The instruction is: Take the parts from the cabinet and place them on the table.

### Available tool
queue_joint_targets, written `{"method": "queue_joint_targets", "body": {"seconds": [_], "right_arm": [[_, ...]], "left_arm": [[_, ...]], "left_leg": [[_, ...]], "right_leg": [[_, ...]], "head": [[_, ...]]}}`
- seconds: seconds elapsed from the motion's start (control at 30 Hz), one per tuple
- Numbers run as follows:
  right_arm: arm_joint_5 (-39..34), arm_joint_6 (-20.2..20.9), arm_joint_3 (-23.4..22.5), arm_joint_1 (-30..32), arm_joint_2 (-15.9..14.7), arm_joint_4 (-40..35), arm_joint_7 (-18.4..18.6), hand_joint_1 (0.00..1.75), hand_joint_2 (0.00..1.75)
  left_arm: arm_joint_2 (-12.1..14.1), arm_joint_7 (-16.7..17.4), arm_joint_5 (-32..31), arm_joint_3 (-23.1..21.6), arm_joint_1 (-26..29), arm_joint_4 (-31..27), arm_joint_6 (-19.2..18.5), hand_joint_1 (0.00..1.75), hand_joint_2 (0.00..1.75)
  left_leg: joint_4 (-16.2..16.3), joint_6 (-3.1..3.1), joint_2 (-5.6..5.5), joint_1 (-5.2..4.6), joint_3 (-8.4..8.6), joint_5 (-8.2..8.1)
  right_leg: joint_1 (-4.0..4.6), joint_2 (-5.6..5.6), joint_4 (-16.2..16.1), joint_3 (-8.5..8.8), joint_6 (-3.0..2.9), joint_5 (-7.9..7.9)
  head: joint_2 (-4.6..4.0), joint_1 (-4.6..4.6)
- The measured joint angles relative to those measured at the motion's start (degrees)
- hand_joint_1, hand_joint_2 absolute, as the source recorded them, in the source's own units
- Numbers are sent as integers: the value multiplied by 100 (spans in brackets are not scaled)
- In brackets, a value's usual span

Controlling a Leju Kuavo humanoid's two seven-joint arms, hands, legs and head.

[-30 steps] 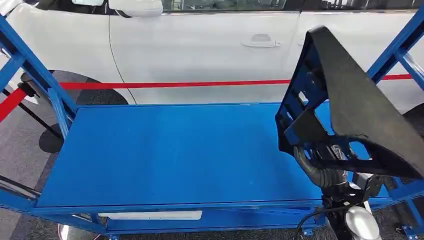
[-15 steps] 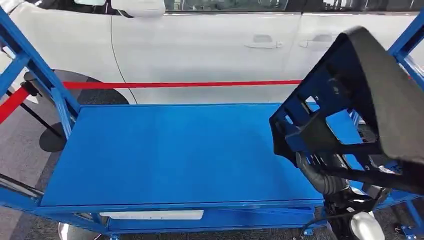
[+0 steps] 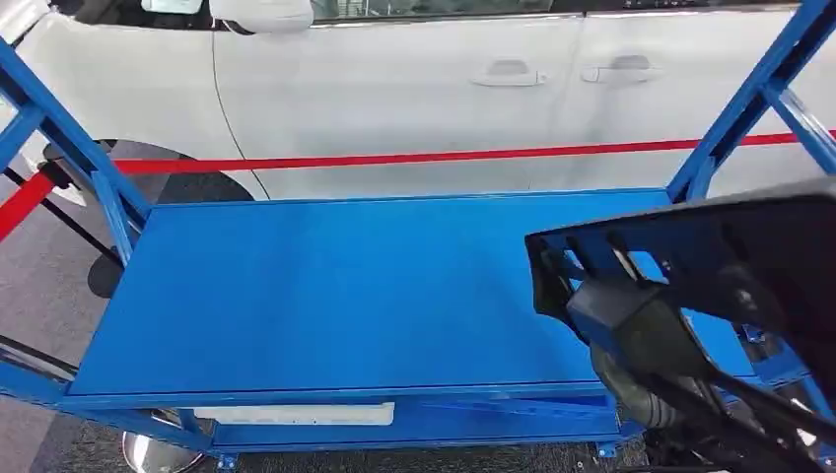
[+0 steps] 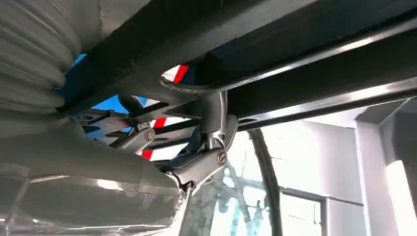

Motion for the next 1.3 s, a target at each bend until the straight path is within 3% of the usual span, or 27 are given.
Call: {"method": "queue_joint_targets", "body": {"seconds": [0.07, 0.1, 0.13, 0.17, 0.27, 0.3, 0.37, 0.43, 0.47, 0.5, 0.57, 0.6, 0.63, 0.67, 0.7, 0.77, 0.8, 0.83, 0.93, 0.97, 1.03, 1.1, 1.13, 1.17, 1.2, 1.27, 1.3], "right_arm": [[68, -24, 39, 135, 26, -90, -57, 175, 175], [98, -37, 54, 218, 39, -122, -83, 175, 175], [118, -46, 68, 290, 46, -149, -100, 175, 175], [144, -52, 79, 347, 52, -172, -109, 175, 175], [201, -57, 90, 477, 68, -260, -155, 175, 175], [243, -59, 96, 548, 74, -295, -206, 175, 175], [378, -65, 124, 669, 81, -378, -321, 175, 175], [461, -83, 159, 818, 92, -496, -404, 175, 175], [483, -94, 166, 874, 92, -542, -426, 175, 175], [503, -101, 175, 918, 96, -573, -448, 175, 175], [525, -120, 177, 989, 98, -625, -461, 175, 175], [531, -129, 181, 1024, 98, -636, -470, 175, 175], [546, -131, 184, 1055, 98, -640, -481, 175, 175], [553, -140, 186, 1084, 100, -640, -481, 175, 175], [557, -146, 188, 1108, 101, -642, -481, 175, 175], [559, -153, 188, 1128, 101, -684, -481, 175, 175], [559, -153, 188, 1125, 100, -708, -483, 175, 175], [562, -153, 190, 1134, 101, -732, -485, 175, 175], [566, -166, 197, 1156, 101, -749, -479, 175, 175], [581, -186, 201, 1160, 105, -747, -463, 175, 175], [623, -238, 205, 1181, 111, -749, -413, 175, 175], [697, -295, 205, 1251, 111, -747, -347, 175, 175], [704, -308, 205, 1268, 111, -747, -336, 175, 175], [704, -315, 205, 1279, 111, -745, -328, 175, 175], [710, -321, 205, 1288, 111, -745, -321, 175, 175], [763, -437, 205, 1324, 111, -745, -195, 175, 175], [767, -483, 205, 1353, 111, -745, -120, 175, 175]], "left_arm": [[0, 0, 4, 0, -7, 2, 20, 0, 0], [0, 0, 11, 0, -9, 2, 26, 0, 0], [0, 0, 17, 0, -7, 2, 28, 0, 0], [0, 0, 20, 0, -3, 4, 28, 0, 0], [-2, 0, 28, 0, -14, 4, 33, 0, 0], [-2, 0, 44, 0, -23, 4, 35, 0, 0], [-11, 0, 79, 0, -15, 11, 35, 0, 0], [-15, 0, 83, 0, -24, 15, 44, 0, 0], [-33, 0, 85, 0, -19, 22, 55, 0, 0], [-35, 0, 92, 0, -23, 28, 83, 0, 0], [-42, 0, 107, 0, -28, 31, 107, 0, 0], [-46, 2, 118, 0, -28, 31, 114, 0, 0], [-46, 2, 131, 0, -28, 31, 114, 0, 0], [-46, 4, 144, 0, -28, 33, 116, 0, 0], [-46, 4, 149, 0, -29, 35, 116, 0, 0], [-55, 6, 162, 0, -33, 37, 116, 0, 0], [-59, 4, 164, 0, -36, 37, 116, 0, 0], [-70, 4, 164, 0, -44, 37, 116, 0, 0], [-77, 5, 179, 0, -44, 39, 116, 0, 0], [-77, 7, 179, 0, -38, 50, 116, 0, 0], [-76, 9, 177, 0, -44, 50, 116, 0, 0], [-76, 9, 177, 0, -41, 50, 116, 0, 0], [-76, 9, 177, 0, -42, 50, 116, 0, 0], [-76, 9, 179, 0, -41, 50, 116, 0, 0], [-76, 9, 179, 0, -42, 50, 116, 0, 0], [-76, 9, 181, 0, -46, 50, 116, 0, 0], [-77, 9, 188, 0, -57, 50, 116, 0, 0]], "left_leg": [[847, -46, -1, 15, -310, -527], [1243, -57, -1, 15, -447, -688], [1406, -58, -1, 15, -473, -699], [1307, -51, 0, 14, -378, -580], [-130, 29, -2, 12, 482, 43], [-391, 55, -8, -12, 611, -73], [-390, 75, -15, -50, 524, 45], [-426, 149, -11, -52, 491, 124], [-506, 199, 24, 21, 473, 221], [-532, 246, 29, 6, 408, 286], [-525, 300, 52, -4, 276, 400], [-522, 307, 61, -14, 201, 453], [-511, 307, 64, -19, 124, 505], [-493, 298, 66, -21, 49, 550], [-469, 288, 67, -21, -24, 587], [-398, 254, 63, -21, -144, 636], [-362, 235, 63, -25, -177, 654], [-330, 207, 54, -55, -210, 680], [-358, 99, 55, -38, -239, 811], [-318, 61, 44, -50, -271, 767], [77, 10, 32, -24, -434, 216], [944, -39, 33, 9, -650, -384], [1261, -54, 33, 15, -698, -463], [1374, -63, 34, 21, -653, -373], [1261, -71, 34, 32, -501, -167], [405, -69, 35, 53, 141, 263], [-107, -50, 27, 57, 475, 167]], "right_leg": [[21, -29, 4, -70, -54, 45], [32, -48, 11, -110, -60, 68], [38, -62, 21, -145, -61, 89], [43, -68, 39, -180, -55, 109], [51, -68, 93, -258, -15, 159], [63, -74, 94, -276, 24, 191], [52, -79, 68, -278, 97, 272], [56, -77, 10, -273, 168, 367], [41, -48, 48, -307, 193, 317], [63, -31, 173, -376, 209, 65], [56, -26, 898, -605, 236, -600], [53, -26, 1289, -699, 252, -808], [53, -25, 1587, -739, 265, -842], [53, -26, 1641, -668, 271, -701], [51, -26, 1454, -479, 265, -481], [53, -25, 547, 175, 222, -158], [61, -19, 70, 499, 183, -260], [97, -14, -236, 658, 147, -349], [128, -17, -224, 564, 48, -268], [52, -45, -282, 519, -8, -188], [58, -72, -273, 386, -103, -75], [66, -82, -255, 217, -96, 47], [66, -86, -233, 124, -87, 105], [64, -87, -213, 31, -76, 156], [60, -91, -187, -59, -63, 204], [52, -89, -107, -230, -18, 289], [52, -90, -65, -274, 12, 317]], "head": [[0, -18], [0, -16], [0, -14], [0, -18], [0, -20], [0, -14], [0, -22], [0, -20], [0, -16], [0, 0], [0, 19], [0, 13], [0, 17], [-2, 15], [0, 17], [0, 17], [0, 15], [0, 6], [0, 6], [0, 26], [0, -18], [-2, -29], [0, -29], [-2, -31], [0, -29], [0, -31], [0, -33]]}}
